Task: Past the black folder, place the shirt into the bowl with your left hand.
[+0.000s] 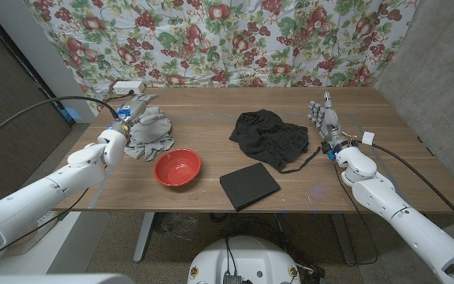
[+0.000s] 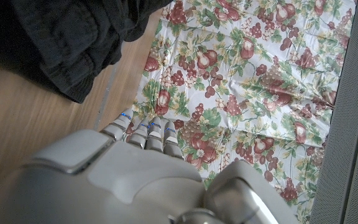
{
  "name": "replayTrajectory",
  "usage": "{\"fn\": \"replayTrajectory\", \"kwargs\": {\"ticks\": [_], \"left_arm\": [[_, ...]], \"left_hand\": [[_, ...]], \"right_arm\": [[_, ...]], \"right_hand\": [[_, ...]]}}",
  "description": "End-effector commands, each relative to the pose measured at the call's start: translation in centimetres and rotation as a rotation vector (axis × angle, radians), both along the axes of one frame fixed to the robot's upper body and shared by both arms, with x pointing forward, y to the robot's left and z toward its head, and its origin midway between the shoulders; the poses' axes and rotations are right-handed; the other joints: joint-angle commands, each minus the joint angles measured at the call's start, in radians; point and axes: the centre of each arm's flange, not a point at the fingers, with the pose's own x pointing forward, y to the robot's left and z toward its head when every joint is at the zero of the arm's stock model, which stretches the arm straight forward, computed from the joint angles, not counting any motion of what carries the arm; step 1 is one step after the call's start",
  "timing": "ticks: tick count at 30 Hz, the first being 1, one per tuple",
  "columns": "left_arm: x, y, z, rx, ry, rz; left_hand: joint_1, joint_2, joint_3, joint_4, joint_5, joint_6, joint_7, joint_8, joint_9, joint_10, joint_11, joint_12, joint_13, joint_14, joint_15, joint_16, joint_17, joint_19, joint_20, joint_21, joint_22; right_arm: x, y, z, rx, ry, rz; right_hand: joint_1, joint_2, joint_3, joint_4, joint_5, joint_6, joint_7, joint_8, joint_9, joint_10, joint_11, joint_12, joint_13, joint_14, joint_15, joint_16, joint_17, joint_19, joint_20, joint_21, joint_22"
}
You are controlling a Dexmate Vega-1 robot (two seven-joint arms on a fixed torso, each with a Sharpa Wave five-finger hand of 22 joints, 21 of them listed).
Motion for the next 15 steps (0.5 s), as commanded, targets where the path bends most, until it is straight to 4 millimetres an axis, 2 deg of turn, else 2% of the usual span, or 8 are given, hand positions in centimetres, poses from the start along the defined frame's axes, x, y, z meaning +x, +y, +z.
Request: {"fn": "replayTrajectory", "kwargs": {"ticks": [1, 8, 15], "left_arm": [[0.46, 0.32, -0.10, 0.016, 0.003, 0.026], [0.85, 0.41, -0.30, 0.007, -0.003, 0.043], [1.22, 0.49, -0.52, -0.006, -0.035, 0.032]], "left_hand": [[0.008, 0.003, -0.004, 0.001, 0.007, -0.008, 0.001, -0.001, 0.003, -0.003, 0.003, 0.001, 0.000, -0.003, -0.105, 0.006, 0.003, 0.009, -0.016, 0.001, 0.005], [0.006, 0.008, -0.004, 0.004, 0.010, -0.013, 0.000, 0.000, 0.003, -0.003, 0.003, 0.002, -0.001, 0.000, -0.104, 0.008, 0.003, 0.014, -0.017, 0.003, 0.005], [0.017, 0.032, 0.005, 0.009, 0.019, 0.020, -0.006, 0.017, 0.003, 0.024, 0.003, 0.014, -0.001, 0.027, -0.123, 0.017, 0.003, 0.036, -0.029, 0.010, 0.005]], "right_arm": [[0.11, 0.20, -0.12, -0.006, 0.004, 0.000], [0.15, 0.34, -0.26, 0.002, 0.007, 0.002], [0.14, 0.58, -0.20, -0.008, 0.003, 0.006]], "right_hand": [[0.003, -0.002, -0.004, -0.005, -0.001, 0.011, 0.002, 0.004, 0.002, 0.013, -0.002, 0.005, 0.004, 0.007, -0.003, 0.004, 0.003, -0.002, 0.009, -0.004, 0.003], [0.002, -0.002, -0.004, -0.004, -0.001, 0.013, 0.001, 0.004, 0.002, 0.012, -0.002, 0.004, 0.004, 0.008, -0.003, 0.004, 0.004, -0.002, 0.009, -0.004, 0.003], [0.000, -0.001, -0.005, -0.003, -0.001, 0.014, 0.001, 0.004, 0.003, 0.013, -0.003, 0.004, 0.004, 0.008, -0.003, 0.004, 0.004, -0.002, 0.009, -0.004, 0.003]]}}
